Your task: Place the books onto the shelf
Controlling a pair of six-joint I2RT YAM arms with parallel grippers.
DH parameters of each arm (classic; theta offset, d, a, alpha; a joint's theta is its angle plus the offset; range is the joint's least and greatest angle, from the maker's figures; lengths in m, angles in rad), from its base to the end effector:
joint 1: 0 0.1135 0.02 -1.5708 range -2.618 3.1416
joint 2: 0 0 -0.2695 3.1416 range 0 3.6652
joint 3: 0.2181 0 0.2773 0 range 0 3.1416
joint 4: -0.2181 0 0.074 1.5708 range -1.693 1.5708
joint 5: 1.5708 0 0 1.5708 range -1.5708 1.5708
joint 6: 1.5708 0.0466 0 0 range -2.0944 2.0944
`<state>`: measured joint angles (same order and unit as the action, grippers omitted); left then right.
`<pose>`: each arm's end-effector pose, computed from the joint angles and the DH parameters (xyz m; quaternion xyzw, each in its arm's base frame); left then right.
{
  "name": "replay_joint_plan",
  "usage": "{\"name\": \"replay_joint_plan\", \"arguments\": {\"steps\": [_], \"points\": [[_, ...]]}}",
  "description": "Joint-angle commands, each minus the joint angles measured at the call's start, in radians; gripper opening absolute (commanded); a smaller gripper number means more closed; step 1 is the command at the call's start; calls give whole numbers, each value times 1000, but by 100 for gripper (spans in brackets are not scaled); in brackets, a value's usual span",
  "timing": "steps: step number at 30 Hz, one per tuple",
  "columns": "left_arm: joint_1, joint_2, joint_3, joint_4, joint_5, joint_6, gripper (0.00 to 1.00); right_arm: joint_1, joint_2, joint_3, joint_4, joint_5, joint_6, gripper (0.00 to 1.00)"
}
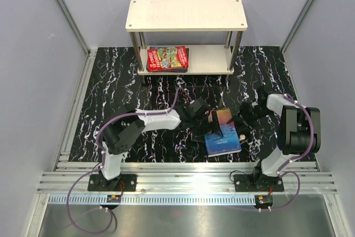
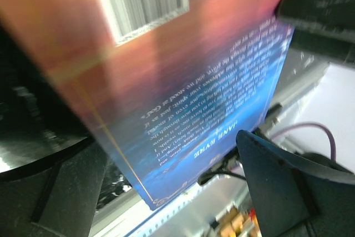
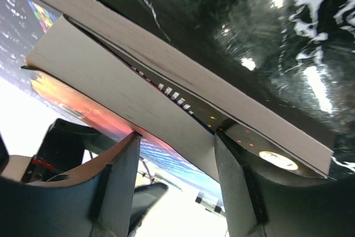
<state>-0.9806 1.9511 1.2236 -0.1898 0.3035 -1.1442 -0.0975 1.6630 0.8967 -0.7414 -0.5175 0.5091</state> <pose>0.2300 -0.3685 0.1345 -0.0281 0.9370 -0.3468 0.0294 0.2896 -0.0052 0.1231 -0.2809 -0.9245 -0.2566 0.0224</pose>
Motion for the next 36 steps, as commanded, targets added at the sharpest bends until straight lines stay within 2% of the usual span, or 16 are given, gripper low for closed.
{"name": "replay_joint_plan", "arguments": {"steps": [1, 7, 15, 20, 24, 31, 36], "points": [[0, -95, -10, -2, -148, -20, 97, 15, 27, -79, 30, 97, -15, 58], [-1, -196, 69, -48, -230, -2, 94, 22, 17, -96, 27, 94, -7, 56], [-1, -208, 21, 75, -179, -11, 92, 51, 30, -93, 39, 85, 12, 54], [0, -187, 19, -160, -254, 73, 92, 55, 32, -102, 40, 85, 14, 54], [-1, -215, -39, -174, -293, 116, 92, 55, 32, -107, 36, 91, 12, 54], [-1, -129, -33, -119, -262, 144, 92, 55, 53, -104, 22, 102, 2, 54], [3, -69, -73, 108, -179, 77, 94, 56, 64, -94, 13, 99, -1, 54]]}}
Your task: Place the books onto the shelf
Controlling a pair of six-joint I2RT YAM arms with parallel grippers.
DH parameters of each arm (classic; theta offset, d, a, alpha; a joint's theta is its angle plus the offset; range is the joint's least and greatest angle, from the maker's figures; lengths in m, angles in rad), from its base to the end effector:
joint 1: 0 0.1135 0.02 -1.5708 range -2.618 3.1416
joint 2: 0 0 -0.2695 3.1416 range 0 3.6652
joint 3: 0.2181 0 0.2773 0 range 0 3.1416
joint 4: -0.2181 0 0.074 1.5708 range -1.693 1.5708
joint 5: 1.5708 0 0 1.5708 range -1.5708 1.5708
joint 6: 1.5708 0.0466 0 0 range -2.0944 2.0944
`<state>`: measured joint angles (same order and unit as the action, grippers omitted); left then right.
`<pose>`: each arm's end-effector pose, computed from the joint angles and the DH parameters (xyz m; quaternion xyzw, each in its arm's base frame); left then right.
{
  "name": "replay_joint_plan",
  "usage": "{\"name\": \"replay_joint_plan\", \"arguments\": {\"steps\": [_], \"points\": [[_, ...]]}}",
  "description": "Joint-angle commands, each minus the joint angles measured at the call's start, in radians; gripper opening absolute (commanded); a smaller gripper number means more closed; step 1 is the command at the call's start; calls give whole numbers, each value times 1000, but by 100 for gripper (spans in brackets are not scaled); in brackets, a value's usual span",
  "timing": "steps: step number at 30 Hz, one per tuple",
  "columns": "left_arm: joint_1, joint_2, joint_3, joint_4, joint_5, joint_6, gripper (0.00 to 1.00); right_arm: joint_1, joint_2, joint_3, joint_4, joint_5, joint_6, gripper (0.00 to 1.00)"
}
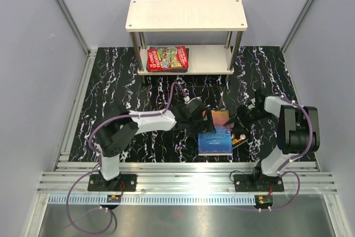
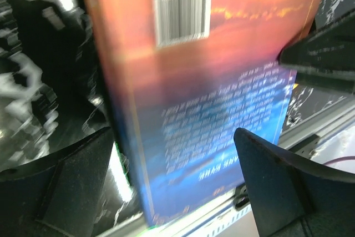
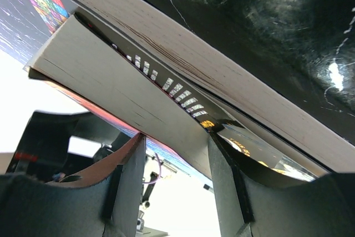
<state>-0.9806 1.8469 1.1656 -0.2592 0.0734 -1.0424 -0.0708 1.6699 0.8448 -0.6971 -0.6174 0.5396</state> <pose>0.2268 -0.3447 0.1516 -0.0180 0.9500 -0.2811 0.1348 0.2811 0.0071 0.1116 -0.2792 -0.9106 -0.3008 0.0480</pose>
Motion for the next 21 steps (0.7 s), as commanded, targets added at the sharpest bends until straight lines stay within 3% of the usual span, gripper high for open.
{"name": "replay_joint_plan", "arguments": {"steps": [1, 8, 14, 21], "points": [[3, 46, -17, 205, 69, -43, 94, 29, 57, -46, -28, 193, -32, 54], [10, 91, -63, 423, 112, -119, 93, 29, 77, -46, -22, 131, -10, 54], [19, -31, -52, 432, 92, -93, 90, 29, 93, -27, -24, 143, -10, 53], [23, -67, 23, 445, 144, -73, 87, 29, 113, -23, -5, 130, 8, 53]]}}
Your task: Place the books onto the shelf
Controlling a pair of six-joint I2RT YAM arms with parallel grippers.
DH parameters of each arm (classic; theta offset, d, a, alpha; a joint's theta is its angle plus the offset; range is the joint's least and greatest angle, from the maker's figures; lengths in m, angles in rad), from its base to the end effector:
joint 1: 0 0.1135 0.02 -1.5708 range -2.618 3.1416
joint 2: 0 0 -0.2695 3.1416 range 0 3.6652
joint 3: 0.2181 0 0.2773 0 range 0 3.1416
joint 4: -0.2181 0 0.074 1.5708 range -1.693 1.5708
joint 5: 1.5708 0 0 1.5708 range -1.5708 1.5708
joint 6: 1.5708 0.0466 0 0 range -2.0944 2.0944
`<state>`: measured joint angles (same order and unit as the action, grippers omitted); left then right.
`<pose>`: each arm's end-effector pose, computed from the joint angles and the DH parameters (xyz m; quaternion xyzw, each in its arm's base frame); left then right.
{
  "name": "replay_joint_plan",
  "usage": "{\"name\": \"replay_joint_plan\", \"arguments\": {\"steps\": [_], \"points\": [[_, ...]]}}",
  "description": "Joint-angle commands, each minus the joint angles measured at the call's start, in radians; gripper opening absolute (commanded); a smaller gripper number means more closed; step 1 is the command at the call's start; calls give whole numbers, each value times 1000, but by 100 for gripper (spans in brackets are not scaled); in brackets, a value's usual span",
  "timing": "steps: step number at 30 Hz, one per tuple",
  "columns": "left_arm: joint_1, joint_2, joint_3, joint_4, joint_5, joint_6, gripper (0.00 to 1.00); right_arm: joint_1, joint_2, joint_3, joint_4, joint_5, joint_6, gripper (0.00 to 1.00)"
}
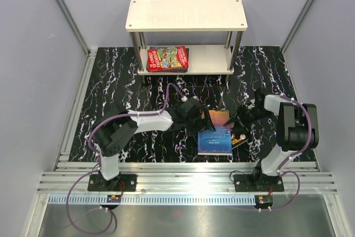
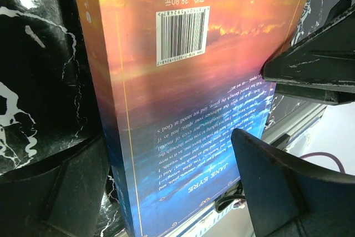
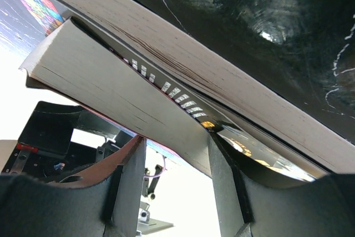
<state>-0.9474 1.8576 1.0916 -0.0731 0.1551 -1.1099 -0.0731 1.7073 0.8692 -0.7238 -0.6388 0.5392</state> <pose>0.2353 -0.3396 0.1382 -0.0479 0.9302 -0.3429 0.1221 0.2846 0.0070 0.1080 -0.2848 -0.9057 -0.3065 0.0684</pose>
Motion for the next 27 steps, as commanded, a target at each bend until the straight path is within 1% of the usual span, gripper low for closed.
{"name": "replay_joint_plan", "arguments": {"steps": [1, 5, 6, 8, 10, 12, 15, 16, 18, 19, 21, 22, 24, 26, 27], "points": [[-8, -83, 99, 257, 67, -8, 86, 32, 75, -42, 23, 151, 10, 53], [-8, -121, 105, 246, 66, -5, 84, 32, 84, -35, 24, 151, 10, 53], [-8, -120, 109, 245, 72, 4, 82, 32, 84, -35, 26, 152, 10, 52], [-8, -118, 116, 240, 86, 7, 80, 32, 86, -38, 32, 151, 11, 52], [-10, -121, 111, 252, 104, -4, 75, 32, 89, -38, 34, 151, 13, 52], [-8, -123, 105, 303, 118, -5, 72, 32, 94, -39, 37, 148, 16, 52], [-10, -103, 105, 386, 173, -16, 72, 32, 95, -36, 41, 146, 18, 52], [-8, -72, 103, 447, 213, -27, 72, 32, 98, -35, 43, 142, 18, 52], [-8, -38, 97, 519, 251, -69, 72, 32, 104, -33, 46, 137, 24, 52], [-10, -12, 85, 600, 274, -88, 71, 32, 104, -32, 47, 133, 24, 52], [-11, 6, 80, 666, 287, -134, 69, 32, 107, -30, 47, 131, 24, 52], [-13, 18, 82, 729, 296, -145, 68, 32, 107, -29, 47, 130, 24, 52], [-11, 31, 105, 763, 304, -156, 67, 32, 109, -29, 46, 129, 22, 52], [-11, 54, 155, 756, 322, -151, 66, 32, 112, -26, 44, 131, 19, 52], [-13, 61, 171, 745, 325, -145, 64, 32, 114, -22, 40, 131, 16, 52]]}}
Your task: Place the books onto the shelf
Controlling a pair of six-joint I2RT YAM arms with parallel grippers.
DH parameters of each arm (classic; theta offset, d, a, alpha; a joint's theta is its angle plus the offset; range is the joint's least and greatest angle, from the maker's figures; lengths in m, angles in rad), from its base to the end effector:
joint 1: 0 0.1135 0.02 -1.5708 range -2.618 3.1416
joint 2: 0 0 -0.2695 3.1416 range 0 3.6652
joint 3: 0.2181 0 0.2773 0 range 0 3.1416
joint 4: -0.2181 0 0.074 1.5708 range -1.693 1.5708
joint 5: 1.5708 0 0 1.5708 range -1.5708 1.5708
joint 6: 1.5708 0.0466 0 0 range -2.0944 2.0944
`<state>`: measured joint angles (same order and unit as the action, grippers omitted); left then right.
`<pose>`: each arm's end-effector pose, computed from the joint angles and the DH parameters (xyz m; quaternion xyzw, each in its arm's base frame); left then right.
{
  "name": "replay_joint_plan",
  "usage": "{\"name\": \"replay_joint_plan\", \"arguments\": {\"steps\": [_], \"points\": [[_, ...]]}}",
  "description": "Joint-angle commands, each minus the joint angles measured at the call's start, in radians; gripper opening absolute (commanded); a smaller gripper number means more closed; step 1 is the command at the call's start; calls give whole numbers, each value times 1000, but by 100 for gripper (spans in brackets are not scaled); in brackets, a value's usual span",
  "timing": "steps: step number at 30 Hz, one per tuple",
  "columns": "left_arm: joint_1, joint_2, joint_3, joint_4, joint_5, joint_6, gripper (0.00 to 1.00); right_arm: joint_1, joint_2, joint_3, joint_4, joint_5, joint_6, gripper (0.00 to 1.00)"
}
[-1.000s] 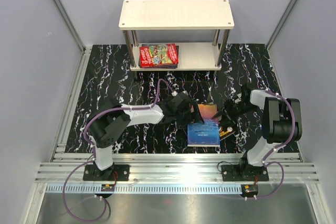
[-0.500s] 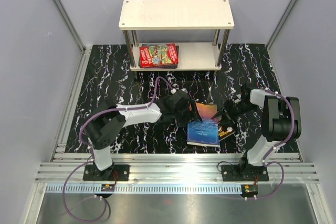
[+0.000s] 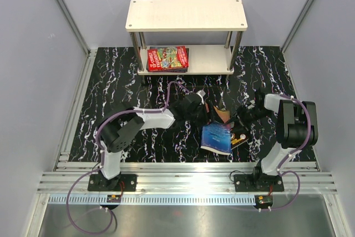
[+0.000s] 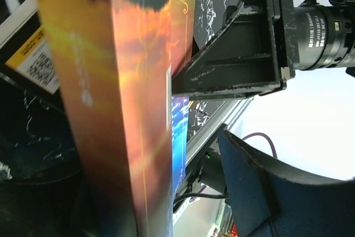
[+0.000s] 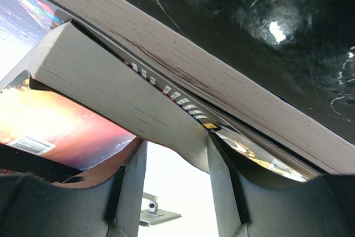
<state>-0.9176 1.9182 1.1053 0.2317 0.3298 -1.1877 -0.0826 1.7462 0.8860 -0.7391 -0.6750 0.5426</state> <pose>0.2555 -0.3587 0.1467 -0.0396 0.8707 -0.4785 0.1065 0.2874 0.0054 0.1025 -0.2947 -0.8963 -0.3193 0.0886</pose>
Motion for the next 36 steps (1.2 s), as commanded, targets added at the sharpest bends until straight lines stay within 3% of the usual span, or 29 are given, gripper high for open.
{"name": "replay_joint_plan", "arguments": {"steps": [1, 5, 9, 11, 12, 17, 21, 24, 25, 26, 27, 30, 33, 35, 36], "points": [[-43, 5, 169, 408, 152, -64, 61, 41, 75, -38, 52, 170, 10, 52], [-41, 8, 205, 302, 155, -17, 46, 41, 81, -27, 37, 176, -4, 52], [-30, -34, 194, 166, 132, 92, 39, 41, 81, -12, 29, 178, -9, 52], [-14, -53, 191, 63, 118, 131, 7, 41, 82, -7, 24, 181, -13, 52], [-6, -59, 195, -30, 92, 169, 0, 41, 82, -5, 24, 181, -13, 52], [14, -93, 237, -228, 45, 327, 0, 41, 85, -2, 29, 176, -9, 51], [19, -84, 350, -536, -72, 436, 0, 41, 72, 4, 27, 178, -4, 51], [46, -65, 364, -540, 42, 468, 0, 41, 58, 11, 24, 178, 0, 51], [62, -62, 357, -523, 76, 470, 1, 41, 56, 14, 23, 176, 2, 51], [66, -65, 335, -516, 89, 462, 13, 41, 56, 18, 23, 176, 2, 51], [71, -71, 318, -491, 95, 458, 34, 41, 55, 16, 24, 173, 3, 51], [85, -106, 254, -416, 124, 430, 55, 41, 50, 5, 33, 170, 11, 51], [97, -130, 231, -368, 156, 402, 58, 41, 49, -10, 47, 166, 20, 51], [102, -139, 229, -348, 178, 379, 70, 41, 49, -18, 56, 164, 26, 51], [105, -145, 228, -318, 207, 369, 70, 41, 50, -21, 60, 164, 28, 51]]}}
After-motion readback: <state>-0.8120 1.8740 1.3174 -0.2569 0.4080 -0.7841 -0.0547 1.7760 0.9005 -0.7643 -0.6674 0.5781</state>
